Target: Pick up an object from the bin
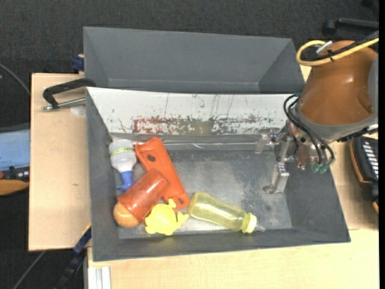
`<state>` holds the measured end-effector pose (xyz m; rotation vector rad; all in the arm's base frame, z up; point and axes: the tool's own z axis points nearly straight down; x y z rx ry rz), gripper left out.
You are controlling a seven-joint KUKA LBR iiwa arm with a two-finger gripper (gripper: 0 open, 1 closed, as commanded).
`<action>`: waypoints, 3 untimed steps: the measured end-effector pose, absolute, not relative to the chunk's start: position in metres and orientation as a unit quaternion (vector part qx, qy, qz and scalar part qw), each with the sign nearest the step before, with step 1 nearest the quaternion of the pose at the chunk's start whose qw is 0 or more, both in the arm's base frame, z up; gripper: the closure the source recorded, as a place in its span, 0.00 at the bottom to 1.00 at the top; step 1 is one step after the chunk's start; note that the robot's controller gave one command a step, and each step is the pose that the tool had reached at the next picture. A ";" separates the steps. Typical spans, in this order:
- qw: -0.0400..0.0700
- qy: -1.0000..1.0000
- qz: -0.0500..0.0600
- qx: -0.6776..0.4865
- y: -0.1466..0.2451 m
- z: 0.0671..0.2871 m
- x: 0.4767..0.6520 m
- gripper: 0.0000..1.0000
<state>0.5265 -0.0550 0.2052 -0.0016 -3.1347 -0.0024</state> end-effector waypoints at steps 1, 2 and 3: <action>-0.001 -1.000 0.000 0.000 -0.055 0.210 0.528 0.00; -0.002 -0.999 0.000 0.042 -0.024 0.158 0.519 0.00; -0.005 -0.998 -0.002 0.056 0.025 0.160 0.516 0.00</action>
Offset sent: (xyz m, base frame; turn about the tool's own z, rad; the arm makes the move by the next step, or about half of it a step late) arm -0.0263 0.0822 -0.1352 -0.2258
